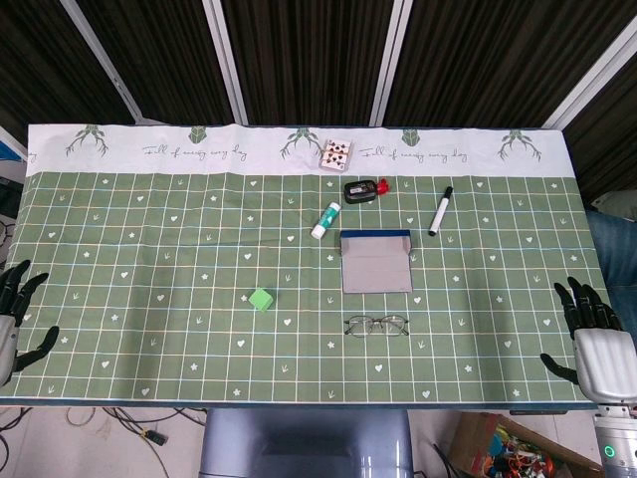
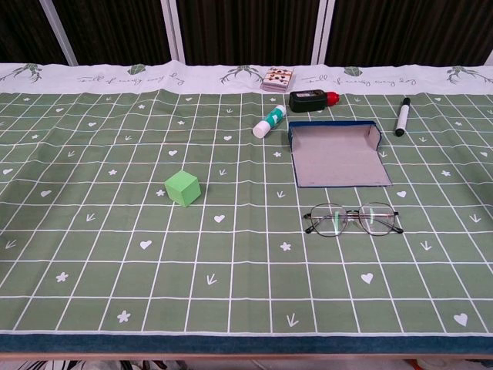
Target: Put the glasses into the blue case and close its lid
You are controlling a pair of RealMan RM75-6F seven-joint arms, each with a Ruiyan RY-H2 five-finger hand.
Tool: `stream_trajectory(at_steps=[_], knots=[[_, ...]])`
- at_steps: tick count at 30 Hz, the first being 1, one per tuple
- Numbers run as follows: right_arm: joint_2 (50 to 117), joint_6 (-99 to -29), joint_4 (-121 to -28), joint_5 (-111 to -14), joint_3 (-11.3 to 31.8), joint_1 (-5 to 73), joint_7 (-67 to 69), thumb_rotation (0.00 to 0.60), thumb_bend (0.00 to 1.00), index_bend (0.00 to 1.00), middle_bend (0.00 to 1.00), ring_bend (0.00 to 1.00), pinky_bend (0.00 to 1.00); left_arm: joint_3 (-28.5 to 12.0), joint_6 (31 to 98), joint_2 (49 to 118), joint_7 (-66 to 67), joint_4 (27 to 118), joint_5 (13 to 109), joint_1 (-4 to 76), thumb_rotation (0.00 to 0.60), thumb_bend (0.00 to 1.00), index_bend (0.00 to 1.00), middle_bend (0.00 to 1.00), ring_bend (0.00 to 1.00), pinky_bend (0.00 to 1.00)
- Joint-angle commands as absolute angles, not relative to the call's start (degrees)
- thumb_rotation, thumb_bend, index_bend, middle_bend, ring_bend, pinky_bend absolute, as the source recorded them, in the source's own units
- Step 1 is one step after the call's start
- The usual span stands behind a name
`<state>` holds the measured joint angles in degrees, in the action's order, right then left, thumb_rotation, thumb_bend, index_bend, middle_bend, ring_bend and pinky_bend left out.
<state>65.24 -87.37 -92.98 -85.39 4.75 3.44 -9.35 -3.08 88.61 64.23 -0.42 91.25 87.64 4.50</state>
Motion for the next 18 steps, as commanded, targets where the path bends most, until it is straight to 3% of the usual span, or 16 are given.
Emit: stream_trajectory(at_steps=[1,18], knots=[[65.27,-87.33,-92.95,-85.35,4.77,3.46,-9.36,0.600,0.02,0.05,0.03,0.06,0.21,-3.08,88.62,64.24,-0.33,91.26,87.59,4.47,0.600,0.31,0.12,0.00,0.00,0.00],[65.48,-86.56,-92.53,-84.47,5.16,3.78,-8.21,0.600,0.02,0.05,0.03,0.06,0.21,-3.09,88.60,64.40,0.48,91.42,87.55,4.49,0.600,0.31,0.12,0.00,0.00,0.00]])
